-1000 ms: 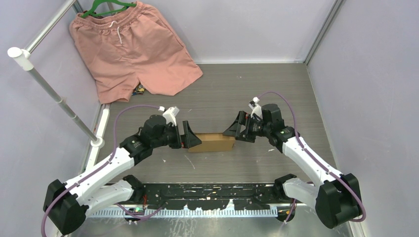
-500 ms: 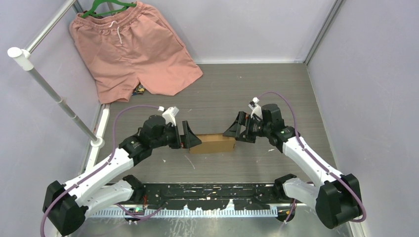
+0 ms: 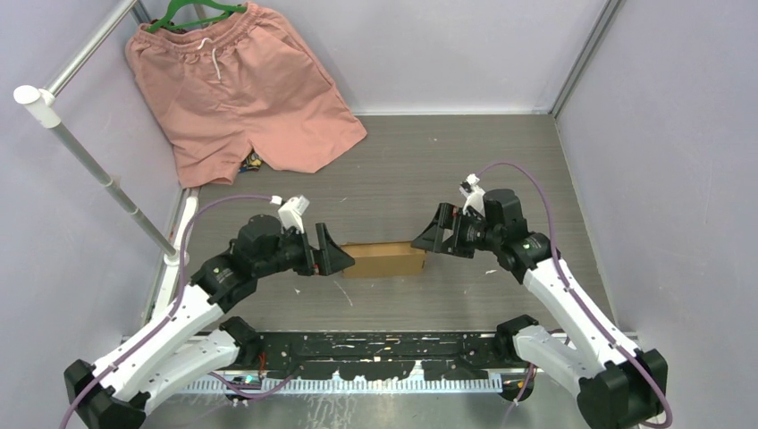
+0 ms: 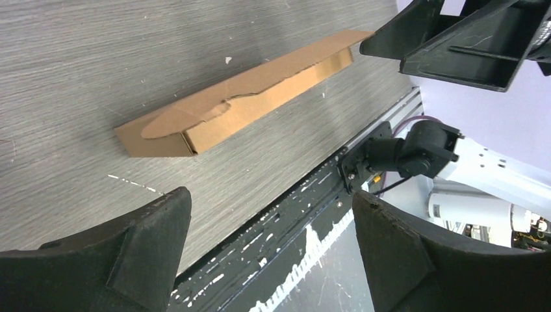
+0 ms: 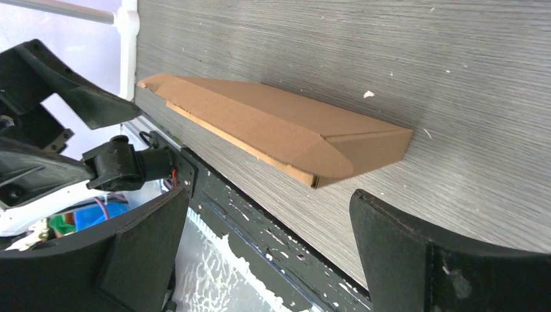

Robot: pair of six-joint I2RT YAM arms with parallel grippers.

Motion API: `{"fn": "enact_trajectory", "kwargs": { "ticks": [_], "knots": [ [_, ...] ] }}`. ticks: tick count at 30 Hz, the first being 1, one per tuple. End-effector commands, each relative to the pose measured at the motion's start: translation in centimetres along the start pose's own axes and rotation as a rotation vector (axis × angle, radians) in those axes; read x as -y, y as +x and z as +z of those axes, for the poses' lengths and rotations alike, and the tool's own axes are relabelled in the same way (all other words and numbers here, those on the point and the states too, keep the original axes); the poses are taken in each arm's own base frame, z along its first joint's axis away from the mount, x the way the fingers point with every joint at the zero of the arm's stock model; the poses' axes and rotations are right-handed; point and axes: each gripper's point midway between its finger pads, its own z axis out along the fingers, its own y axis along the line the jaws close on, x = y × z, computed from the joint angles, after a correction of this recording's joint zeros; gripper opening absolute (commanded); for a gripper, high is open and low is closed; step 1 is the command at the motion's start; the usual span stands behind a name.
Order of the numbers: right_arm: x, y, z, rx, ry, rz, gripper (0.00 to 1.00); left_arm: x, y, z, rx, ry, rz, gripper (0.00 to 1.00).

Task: Fold the paper box
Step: Close the paper box at the center of the board.

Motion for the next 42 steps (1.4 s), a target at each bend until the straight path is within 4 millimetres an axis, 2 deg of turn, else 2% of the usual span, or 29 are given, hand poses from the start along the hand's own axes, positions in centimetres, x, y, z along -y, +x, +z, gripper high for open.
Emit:
{"fn": "enact_trajectory", "kwargs": {
  "ticks": [1, 3, 10, 14, 20, 23, 29, 36, 38, 42],
  "knots": [
    [-0.7, -1.4, -2.8, 0.081, 0.072, -0.088, 1.0, 2.4, -1.8, -2.7, 0.049, 0.038, 0.044, 0.95],
    [-0.3, -1.8, -4.0, 0.115, 0.127, -0.111, 1.0, 2.9, -2.1, -3.5, 0.06, 0.042, 0.055, 0.99],
    [-0.6, -4.3, -8.5, 0.272, 0.278, -0.167, 1.0, 3.9, -3.5, -5.5, 0.114, 0.04, 0.1, 1.0],
    [-1.0, -4.7, -10.3, 0.297, 0.318, -0.171, 1.0, 4.5, -4.3, -6.4, 0.113, 0.02, 0.135, 1.0],
    [1.1, -5.5, -13.4, 0.39, 0.505, -0.117, 1.0, 5.0, -4.9, -7.1, 0.105, 0.001, 0.135, 1.0],
    [1.2, -5.6, -14.5, 0.413, 0.548, -0.064, 1.0, 4.8, -5.2, -7.4, 0.103, -0.034, 0.12, 1.0],
    [1.0, -4.9, -15.0, 0.376, 0.566, -0.042, 1.0, 4.4, -5.2, -8.1, 0.077, -0.098, 0.099, 1.0],
    [-0.1, -4.6, -16.8, 0.468, 0.51, -0.051, 1.0, 2.5, -3.2, -8.2, 0.031, -0.143, 0.086, 1.0],
    [-0.4, -4.2, -16.7, 0.465, 0.48, -0.031, 1.0, 1.9, -2.7, -8.1, 0.021, -0.156, 0.082, 1.0],
    [-0.9, -2.7, -15.1, 0.368, 0.419, 0.002, 1.0, 1.6, -2.2, -8.3, 0.011, -0.163, 0.075, 1.0]
  ]
}}
